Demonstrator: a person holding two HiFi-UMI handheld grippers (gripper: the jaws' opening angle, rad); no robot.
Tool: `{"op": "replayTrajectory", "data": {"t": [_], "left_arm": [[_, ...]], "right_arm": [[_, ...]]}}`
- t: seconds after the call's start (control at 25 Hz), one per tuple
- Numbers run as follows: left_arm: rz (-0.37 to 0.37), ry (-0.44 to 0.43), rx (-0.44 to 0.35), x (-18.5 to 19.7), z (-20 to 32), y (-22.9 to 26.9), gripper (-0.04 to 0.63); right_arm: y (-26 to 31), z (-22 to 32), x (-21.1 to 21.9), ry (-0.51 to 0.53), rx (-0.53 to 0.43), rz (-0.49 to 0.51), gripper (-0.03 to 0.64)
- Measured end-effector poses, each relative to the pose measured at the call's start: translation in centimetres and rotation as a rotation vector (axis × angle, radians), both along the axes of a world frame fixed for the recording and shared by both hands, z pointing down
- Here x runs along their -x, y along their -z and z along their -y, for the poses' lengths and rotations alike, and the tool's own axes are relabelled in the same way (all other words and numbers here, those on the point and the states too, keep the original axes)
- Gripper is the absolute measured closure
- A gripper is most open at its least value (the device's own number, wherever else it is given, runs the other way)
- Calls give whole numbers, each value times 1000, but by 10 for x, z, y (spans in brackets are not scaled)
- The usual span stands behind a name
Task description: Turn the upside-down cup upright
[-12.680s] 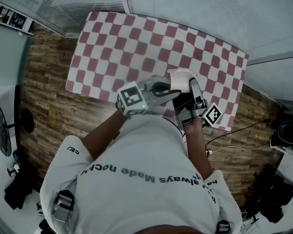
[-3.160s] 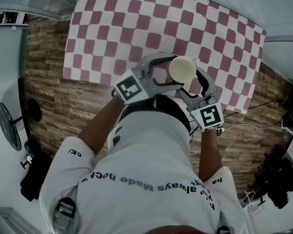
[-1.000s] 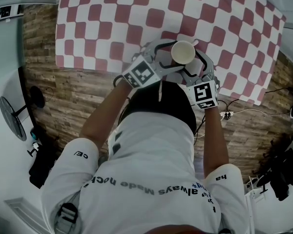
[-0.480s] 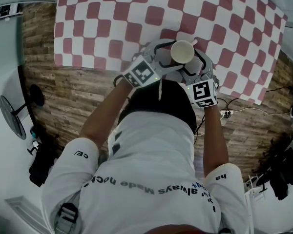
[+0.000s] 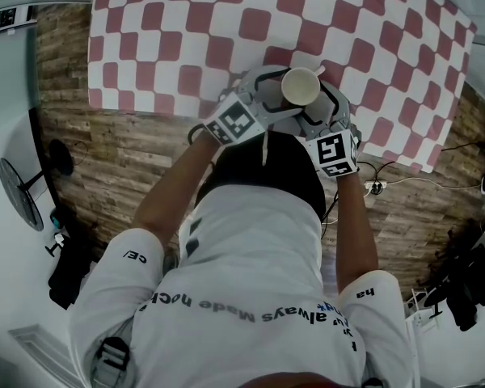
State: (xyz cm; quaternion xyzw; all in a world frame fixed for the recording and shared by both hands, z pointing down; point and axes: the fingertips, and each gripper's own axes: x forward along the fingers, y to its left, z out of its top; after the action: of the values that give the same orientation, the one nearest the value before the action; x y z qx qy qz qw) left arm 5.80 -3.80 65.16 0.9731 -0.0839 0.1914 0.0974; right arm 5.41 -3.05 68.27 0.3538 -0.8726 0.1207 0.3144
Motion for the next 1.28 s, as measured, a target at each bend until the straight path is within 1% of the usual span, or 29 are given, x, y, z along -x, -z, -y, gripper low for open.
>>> {"op": "replayTrajectory", "data": {"t": [0.2,0.4,0.64,0.84,1.08,1.28], "left_arm": [[-4,2,3,0,-1,-3,247],[-10,-2,-12,0,-1,-4,247],[22,-20,-55,-1,-6,-5,245],[41,-27,-65,0,-9,-7,245],[39,-14,-55,2,-11,4,239],[31,-15,-60,3,-10,18,235]], "right_arm": [[-4,-1,0,-3,6,-1,275],[-5,-1,0,1,-1,-8,275],[-8,-5,-1,12,-4,-43,275],[-10,-7,-1,23,8,-71,275],[-1,-10,-3,4,31,-50,259],[14,-12,-15,-11,36,-47,258]]}}
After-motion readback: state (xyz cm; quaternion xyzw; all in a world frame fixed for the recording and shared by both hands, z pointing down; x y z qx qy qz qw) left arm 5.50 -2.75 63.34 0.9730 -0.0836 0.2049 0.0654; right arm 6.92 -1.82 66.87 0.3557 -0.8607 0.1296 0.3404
